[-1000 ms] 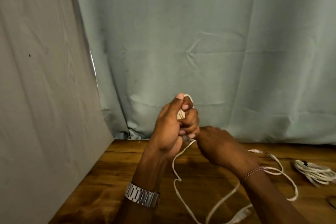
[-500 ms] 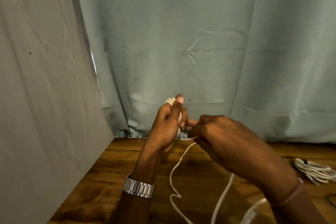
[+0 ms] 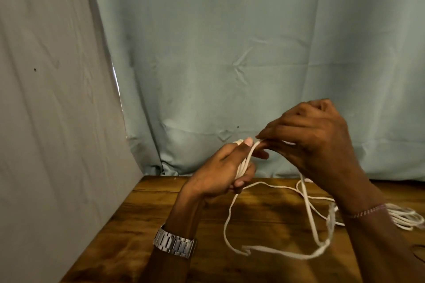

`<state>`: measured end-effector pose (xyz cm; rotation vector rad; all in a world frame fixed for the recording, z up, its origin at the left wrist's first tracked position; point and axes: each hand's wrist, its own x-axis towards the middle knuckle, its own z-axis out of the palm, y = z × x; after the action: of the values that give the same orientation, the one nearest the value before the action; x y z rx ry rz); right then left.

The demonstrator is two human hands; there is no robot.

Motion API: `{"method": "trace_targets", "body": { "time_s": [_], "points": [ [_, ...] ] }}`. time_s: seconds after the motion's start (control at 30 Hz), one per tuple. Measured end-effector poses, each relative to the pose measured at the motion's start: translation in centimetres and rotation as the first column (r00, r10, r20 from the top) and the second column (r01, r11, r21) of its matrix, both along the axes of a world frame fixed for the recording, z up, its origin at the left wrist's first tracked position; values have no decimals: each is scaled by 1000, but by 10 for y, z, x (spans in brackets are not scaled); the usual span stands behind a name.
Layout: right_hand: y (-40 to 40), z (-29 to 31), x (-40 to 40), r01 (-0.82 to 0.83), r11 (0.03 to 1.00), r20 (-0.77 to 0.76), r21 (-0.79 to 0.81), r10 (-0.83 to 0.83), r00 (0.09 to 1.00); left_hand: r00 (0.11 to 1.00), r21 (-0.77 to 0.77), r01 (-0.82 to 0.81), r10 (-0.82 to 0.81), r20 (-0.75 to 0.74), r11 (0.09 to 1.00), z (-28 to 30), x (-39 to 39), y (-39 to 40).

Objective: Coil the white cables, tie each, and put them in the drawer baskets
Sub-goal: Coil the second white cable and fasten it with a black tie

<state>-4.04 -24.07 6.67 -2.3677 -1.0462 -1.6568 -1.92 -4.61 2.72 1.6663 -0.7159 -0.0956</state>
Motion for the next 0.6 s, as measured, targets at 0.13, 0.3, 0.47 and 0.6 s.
{"method": "trace_targets", "body": {
  "time_s": [0.13, 0.3, 0.47, 0.6],
  "points": [
    [3, -4, 4, 37, 997, 109, 66, -44, 993, 974, -62, 182, -189, -126, 981, 2, 0, 8],
    [4, -12, 15, -81, 991, 81, 108, 73, 994, 897, -134, 383, -403, -184, 914, 1, 2, 24],
    [3, -13, 23, -336, 939, -180, 74, 344, 922, 799, -204, 513, -551, -242, 834, -3, 4, 34],
    [11, -16, 26, -351, 933, -325, 78, 357, 876, 696, -370, 596, -688, -205, 713, -1, 5, 35]
  ]
}}
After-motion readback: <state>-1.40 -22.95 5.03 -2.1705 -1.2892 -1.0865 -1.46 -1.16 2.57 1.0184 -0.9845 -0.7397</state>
